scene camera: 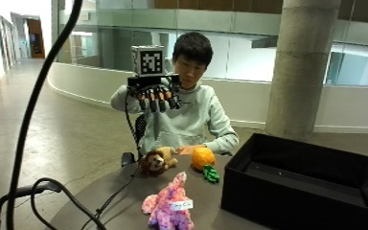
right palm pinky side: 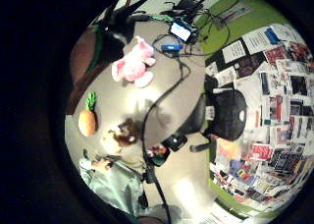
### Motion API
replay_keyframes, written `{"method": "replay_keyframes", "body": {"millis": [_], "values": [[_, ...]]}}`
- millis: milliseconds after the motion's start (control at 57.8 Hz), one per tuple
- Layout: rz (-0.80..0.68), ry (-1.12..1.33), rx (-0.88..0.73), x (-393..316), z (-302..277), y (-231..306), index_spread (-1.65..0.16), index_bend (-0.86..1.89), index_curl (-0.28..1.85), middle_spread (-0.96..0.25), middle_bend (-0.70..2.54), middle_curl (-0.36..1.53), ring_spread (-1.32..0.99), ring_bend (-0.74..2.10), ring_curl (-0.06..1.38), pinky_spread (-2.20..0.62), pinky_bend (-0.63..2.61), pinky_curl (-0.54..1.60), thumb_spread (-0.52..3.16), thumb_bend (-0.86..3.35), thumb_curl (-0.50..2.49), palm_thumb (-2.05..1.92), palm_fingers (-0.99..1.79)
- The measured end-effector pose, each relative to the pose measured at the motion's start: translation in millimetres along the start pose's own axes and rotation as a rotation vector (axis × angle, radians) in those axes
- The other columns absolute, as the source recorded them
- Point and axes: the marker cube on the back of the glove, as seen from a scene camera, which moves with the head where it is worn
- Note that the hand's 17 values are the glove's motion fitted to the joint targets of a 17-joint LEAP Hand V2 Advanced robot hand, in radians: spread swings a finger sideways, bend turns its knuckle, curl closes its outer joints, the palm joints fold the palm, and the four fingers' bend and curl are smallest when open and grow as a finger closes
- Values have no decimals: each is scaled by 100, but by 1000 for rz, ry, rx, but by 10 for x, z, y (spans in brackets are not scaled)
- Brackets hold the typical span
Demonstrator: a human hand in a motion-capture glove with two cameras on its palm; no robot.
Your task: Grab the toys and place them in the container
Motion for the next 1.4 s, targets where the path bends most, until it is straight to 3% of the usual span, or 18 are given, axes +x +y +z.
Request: {"method": "replay_keyframes", "body": {"millis": [52,86,190,398,830,968,1089,1176,1400], "values": [[23,10,14,-20,-4,-114,-13,13,5,-3,22,6,-9,42,8,-4,49,13,64,11,2,12,48],[59,30,25,-45,2,-223,-16,13,8,-3,18,7,-9,36,11,-3,52,18,79,12,4,13,23],[122,74,-1,-85,78,-493,-22,10,11,-3,14,10,-8,23,11,-2,64,24,112,13,8,12,-16],[134,39,-44,-43,504,-936,-24,7,12,-3,11,14,-5,16,12,-1,71,29,133,8,14,5,-33],[351,-49,-229,102,1729,-1457,-22,2,10,2,9,15,1,22,20,2,88,36,131,-2,23,-1,-30],[410,-93,-318,54,2060,-1488,-21,-2,6,3,6,13,3,42,27,3,110,41,137,3,26,8,-23],[381,-33,-258,25,2170,-1487,-21,-1,4,4,6,11,2,73,35,-2,129,45,150,14,31,27,-19],[336,3,-229,-1,2134,-1485,-23,7,4,3,14,12,-3,94,41,-12,136,46,156,23,36,42,-1],[250,72,-250,-83,2032,-1366,-29,18,14,-5,18,18,-14,110,43,-20,129,41,154,31,44,63,18]]}}
